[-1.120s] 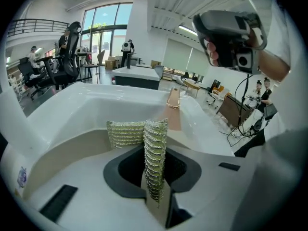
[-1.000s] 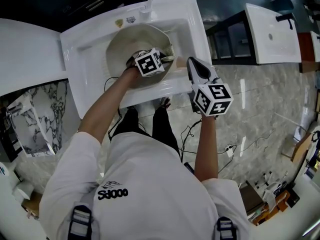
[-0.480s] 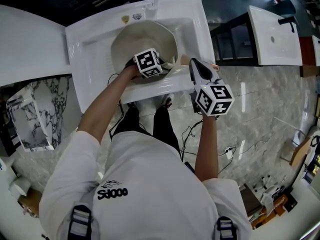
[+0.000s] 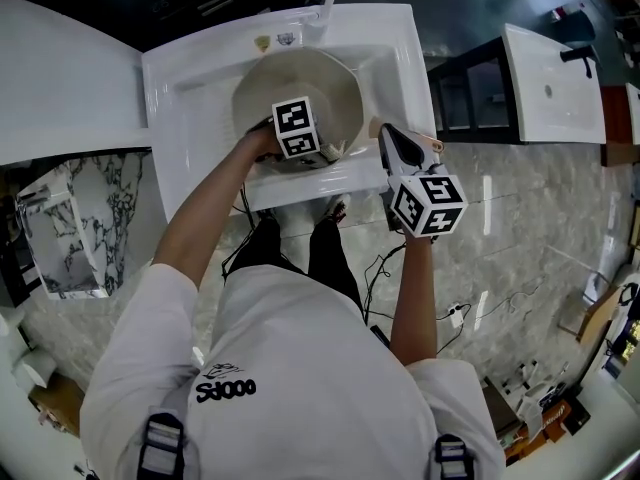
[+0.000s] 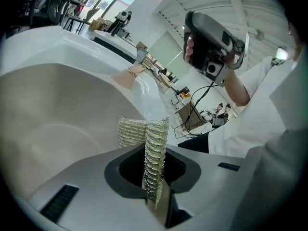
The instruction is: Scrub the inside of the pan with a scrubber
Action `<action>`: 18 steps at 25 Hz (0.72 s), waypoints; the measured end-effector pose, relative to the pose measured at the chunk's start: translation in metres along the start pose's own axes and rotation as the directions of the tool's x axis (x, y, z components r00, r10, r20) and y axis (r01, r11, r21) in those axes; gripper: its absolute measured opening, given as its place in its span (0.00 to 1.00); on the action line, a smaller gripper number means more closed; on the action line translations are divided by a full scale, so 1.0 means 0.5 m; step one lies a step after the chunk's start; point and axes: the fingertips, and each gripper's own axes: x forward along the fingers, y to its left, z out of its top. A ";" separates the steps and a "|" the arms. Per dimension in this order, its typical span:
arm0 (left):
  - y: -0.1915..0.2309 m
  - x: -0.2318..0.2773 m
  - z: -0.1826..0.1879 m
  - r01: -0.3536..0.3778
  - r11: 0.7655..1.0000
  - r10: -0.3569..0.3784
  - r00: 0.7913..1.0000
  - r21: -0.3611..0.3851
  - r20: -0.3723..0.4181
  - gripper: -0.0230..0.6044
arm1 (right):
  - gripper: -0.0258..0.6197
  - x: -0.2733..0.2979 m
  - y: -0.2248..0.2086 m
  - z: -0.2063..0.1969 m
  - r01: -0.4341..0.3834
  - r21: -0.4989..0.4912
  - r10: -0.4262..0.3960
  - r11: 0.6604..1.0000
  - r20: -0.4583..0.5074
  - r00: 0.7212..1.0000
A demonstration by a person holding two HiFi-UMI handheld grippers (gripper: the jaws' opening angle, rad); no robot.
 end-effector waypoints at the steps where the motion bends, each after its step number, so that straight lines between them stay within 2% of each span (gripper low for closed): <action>1: -0.003 -0.002 -0.007 0.012 1.000 -0.012 1.000 -0.006 -0.017 0.13 | 0.05 0.003 0.002 0.001 -0.004 -0.003 0.004 1.000 -0.002 1.000; 8: -0.020 -0.020 -0.066 0.076 0.997 -0.077 0.986 -0.015 -0.149 0.13 | 0.05 0.022 0.011 0.013 -0.023 -0.019 0.023 1.000 -0.010 1.000; 13: -0.028 -0.038 -0.111 0.115 0.990 -0.131 0.967 -0.081 -0.218 0.13 | 0.05 0.038 0.020 0.016 -0.036 -0.023 0.036 0.999 -0.016 0.999; 18: -0.025 -0.060 -0.141 0.116 0.984 -0.150 0.950 -0.136 -0.273 0.13 | 0.05 0.051 0.026 0.017 -0.048 -0.021 0.047 0.999 -0.022 0.999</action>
